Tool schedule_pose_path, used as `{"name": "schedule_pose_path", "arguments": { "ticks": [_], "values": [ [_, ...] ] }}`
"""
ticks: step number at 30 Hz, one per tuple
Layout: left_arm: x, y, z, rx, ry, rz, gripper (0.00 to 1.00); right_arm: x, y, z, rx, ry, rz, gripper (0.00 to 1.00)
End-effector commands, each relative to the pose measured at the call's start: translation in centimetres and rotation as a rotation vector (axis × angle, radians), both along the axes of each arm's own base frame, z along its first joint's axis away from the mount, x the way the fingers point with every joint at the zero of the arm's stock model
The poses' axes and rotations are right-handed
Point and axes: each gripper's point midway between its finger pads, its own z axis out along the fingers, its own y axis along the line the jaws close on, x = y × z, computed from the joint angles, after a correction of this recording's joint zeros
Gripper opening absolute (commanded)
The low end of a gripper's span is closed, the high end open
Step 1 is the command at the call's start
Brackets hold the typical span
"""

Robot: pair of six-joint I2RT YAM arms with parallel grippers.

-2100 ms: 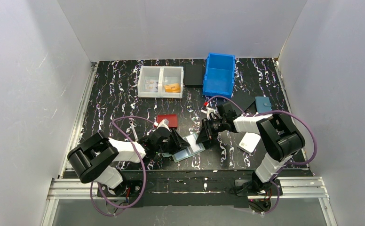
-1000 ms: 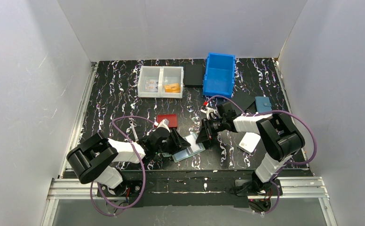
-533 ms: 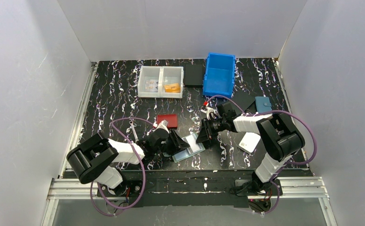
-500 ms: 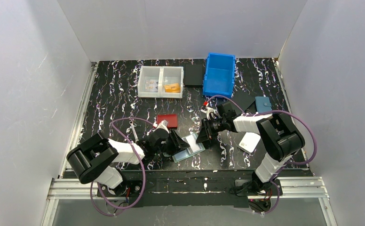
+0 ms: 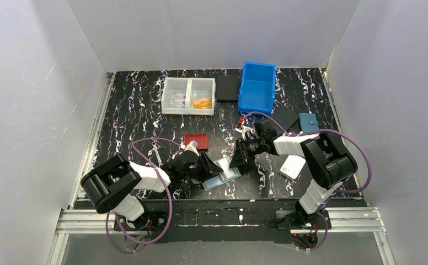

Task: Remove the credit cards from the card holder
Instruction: Remove the credit card from the card holder.

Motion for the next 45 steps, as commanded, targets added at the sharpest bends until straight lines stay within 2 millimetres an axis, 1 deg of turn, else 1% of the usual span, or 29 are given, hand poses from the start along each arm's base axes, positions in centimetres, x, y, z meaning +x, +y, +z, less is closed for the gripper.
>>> {"name": "schedule_pose_path", "arguments": {
  "ticks": [1,7,14,19,23,27,30,32,34,36,37,42,45],
  "values": [
    [-0.7,0.7,-1.7,0.065,0.034,-0.012,0.36,1.0,0.4,0.8,0.021,-0.033,-0.001,0.24],
    [-0.7,0.6,-1.8,0.063,0.036,-0.014,0.36,1.0,0.2,0.3,0.000,-0.031,-0.008,0.24],
    [-0.7,0.3,-1.8,0.055,0.041,-0.023,0.36,0.1,0.6,-0.3,-0.002,0.008,0.020,0.23],
    [-0.7,0.2,-2.0,0.048,0.046,-0.025,0.35,-0.5,1.0,-0.6,-0.003,0.020,0.044,0.19],
    [-0.8,0.1,-2.2,0.045,0.055,-0.023,0.35,-0.6,0.7,-1.7,-0.050,0.027,0.038,0.16],
    [-0.8,0.1,-2.4,0.036,0.065,-0.015,0.34,-0.4,0.2,-2.8,-0.104,0.027,0.030,0.15],
    [-0.9,0.1,-2.6,0.027,0.070,-0.008,0.30,-0.7,0.1,-3.1,-0.117,0.039,0.033,0.15],
    [-0.8,0.2,-2.7,0.020,0.074,-0.001,0.25,-0.8,0.2,-3.1,-0.117,0.041,0.040,0.15],
    [-0.8,0.2,-2.9,0.010,0.078,0.004,0.15,-1.0,0.2,-3.2,-0.121,0.044,0.046,0.16],
    [-0.8,0.3,-3.0,0.001,0.080,0.009,0.02,-1.0,0.2,-3.3,-0.126,0.044,0.046,0.16],
    [-0.8,0.4,-3.1,-0.005,0.081,0.011,0.00,-1.0,0.2,-3.3,-0.127,0.044,0.047,0.17],
    [-0.9,1.1,-2.9,-0.053,0.062,0.025,0.00,-0.7,0.0,-3.5,-0.146,0.029,0.041,0.24],
    [-1.2,1.8,-2.6,-0.073,0.044,0.019,0.00,-0.4,-0.6,-4.3,-0.196,0.018,0.030,0.30]
  ]
}}
